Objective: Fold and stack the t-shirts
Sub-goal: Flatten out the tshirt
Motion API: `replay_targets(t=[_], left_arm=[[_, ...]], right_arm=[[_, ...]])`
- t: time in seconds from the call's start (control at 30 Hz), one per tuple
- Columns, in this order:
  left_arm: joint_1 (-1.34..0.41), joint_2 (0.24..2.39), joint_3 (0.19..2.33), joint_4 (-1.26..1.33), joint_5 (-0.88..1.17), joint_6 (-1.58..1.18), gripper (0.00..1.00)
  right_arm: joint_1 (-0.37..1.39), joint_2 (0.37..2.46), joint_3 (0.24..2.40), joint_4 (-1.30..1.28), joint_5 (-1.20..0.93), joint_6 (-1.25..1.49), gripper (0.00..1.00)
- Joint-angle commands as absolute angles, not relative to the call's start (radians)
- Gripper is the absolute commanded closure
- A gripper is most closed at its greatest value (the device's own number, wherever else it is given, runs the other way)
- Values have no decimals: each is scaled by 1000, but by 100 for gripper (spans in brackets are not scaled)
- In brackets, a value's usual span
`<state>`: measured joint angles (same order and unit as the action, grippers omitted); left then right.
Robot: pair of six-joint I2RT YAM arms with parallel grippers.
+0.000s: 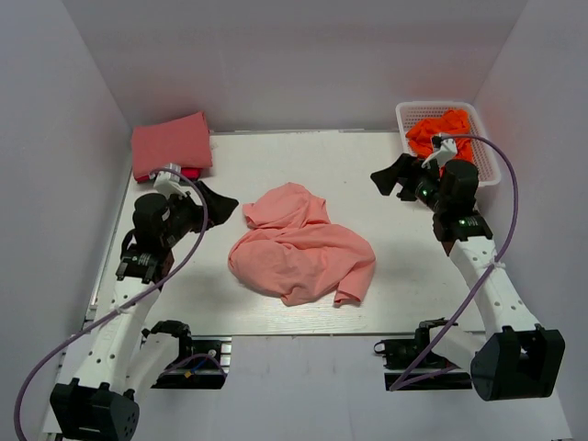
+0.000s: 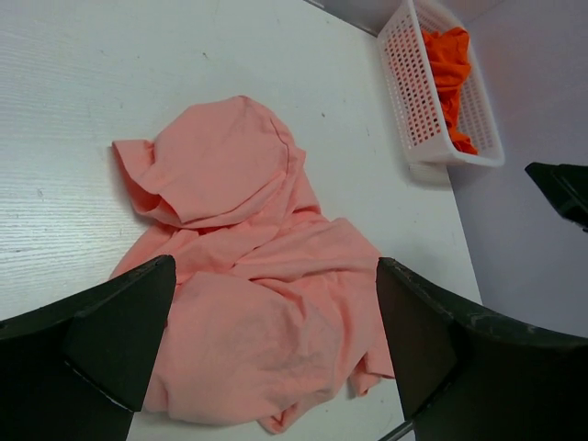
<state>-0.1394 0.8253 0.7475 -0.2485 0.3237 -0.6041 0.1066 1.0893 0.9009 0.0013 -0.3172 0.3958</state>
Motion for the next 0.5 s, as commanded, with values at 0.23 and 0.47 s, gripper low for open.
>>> replay_targets(t=[0.23,0.47], left_arm=[[-153,1023,701,-279,365,-614,0],[-153,1255,687,-190,379,-614,0]], right_arm=[[113,1176,972,-184,-302,327,10],[210,1380,1148,-288,-236,235,10]])
